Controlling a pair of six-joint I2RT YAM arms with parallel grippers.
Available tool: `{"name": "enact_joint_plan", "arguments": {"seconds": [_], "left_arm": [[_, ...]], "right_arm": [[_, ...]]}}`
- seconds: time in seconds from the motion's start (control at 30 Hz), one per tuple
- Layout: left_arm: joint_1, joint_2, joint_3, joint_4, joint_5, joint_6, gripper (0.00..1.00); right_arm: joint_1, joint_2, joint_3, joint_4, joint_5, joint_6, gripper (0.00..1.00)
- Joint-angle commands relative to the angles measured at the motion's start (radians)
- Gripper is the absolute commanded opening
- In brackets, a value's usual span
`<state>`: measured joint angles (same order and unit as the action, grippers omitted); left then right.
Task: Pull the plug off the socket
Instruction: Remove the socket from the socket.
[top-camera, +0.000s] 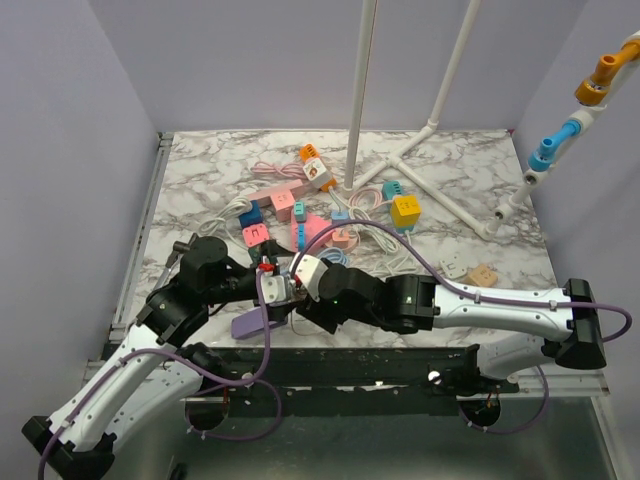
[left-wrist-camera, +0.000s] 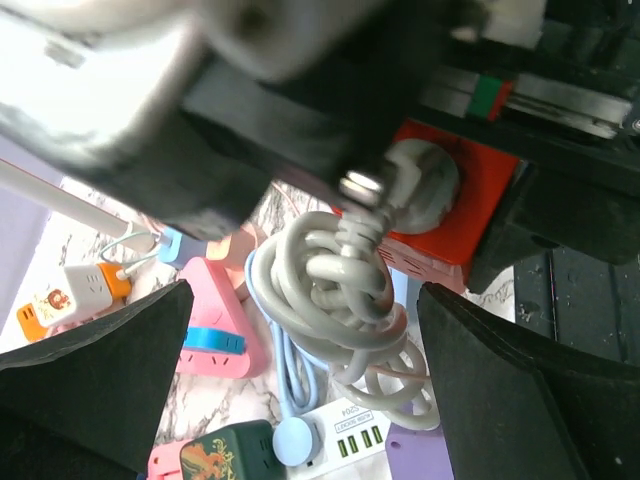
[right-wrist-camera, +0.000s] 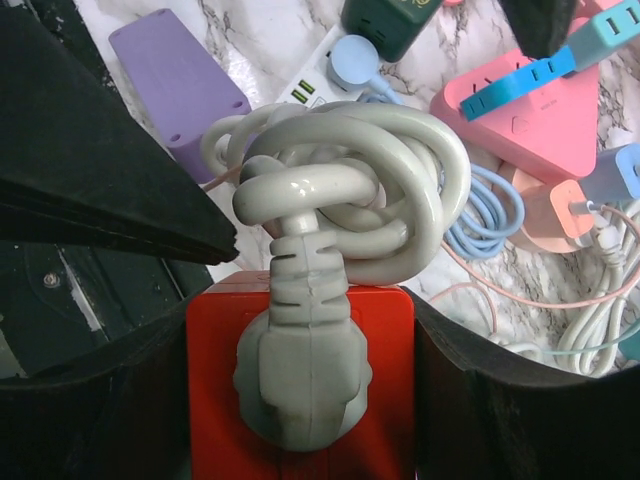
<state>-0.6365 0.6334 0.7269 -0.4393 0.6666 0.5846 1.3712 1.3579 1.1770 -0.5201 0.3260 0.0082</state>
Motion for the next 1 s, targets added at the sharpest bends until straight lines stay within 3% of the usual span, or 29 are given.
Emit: {"name": "enact_joint_plan", "arguments": {"seconds": [0.0, 0.13, 0.27, 0.37, 0.43, 0.47, 0.6, 0.73, 0.8, 0.83, 0.97], "left_arm": [[0.004, 0.011, 0.013, 0.012, 0.088, -0.007, 0.97], [0.003, 0.037, 0.034, -0.063, 0.189, 0.028, 0.94], [0.004, 0.058, 0.04, -0.11, 0.23, 0.06, 0.83], [0.003, 0.086, 0.046, -0.112, 0.22, 0.069, 0.66], [0.003, 0.099, 0.049, -0.081, 0.206, 0.044, 0.46], [0.003, 0.104, 0.05, -0.056, 0.193, 0.025, 0.33], [0.004, 0.106, 0.058, -0.022, 0.15, 0.006, 0.08], [0.003, 0.104, 0.058, 0.017, 0.084, -0.005, 0.0], [0.004, 0.107, 0.064, 0.04, 0.06, -0.017, 0.0], [0.004, 0.11, 0.071, 0.048, 0.051, -0.021, 0.0], [0.003, 0.111, 0.103, 0.057, 0.017, -0.034, 0.0]], "right_arm": [[0.021, -0.002, 0.049, 0.073, -0.021, -0.029, 0.01], [0.023, 0.012, 0.066, 0.11, -0.024, -0.04, 0.01], [0.023, 0.022, 0.071, 0.158, -0.01, -0.048, 0.03], [0.024, 0.012, 0.058, 0.206, -0.005, -0.047, 0.07], [0.023, 0.016, 0.059, 0.216, 0.005, -0.047, 0.11], [0.024, 0.018, 0.061, 0.218, 0.013, -0.045, 0.14], [0.024, -0.004, 0.043, 0.236, 0.064, -0.03, 0.29], [0.025, -0.07, -0.011, 0.283, 0.117, -0.011, 0.62], [0.024, -0.101, -0.037, 0.294, 0.134, 0.03, 0.91], [0.024, -0.117, -0.052, 0.3, 0.147, 0.042, 1.0], [0.025, -0.208, -0.105, 0.312, 0.172, 0.09, 1.0]]}}
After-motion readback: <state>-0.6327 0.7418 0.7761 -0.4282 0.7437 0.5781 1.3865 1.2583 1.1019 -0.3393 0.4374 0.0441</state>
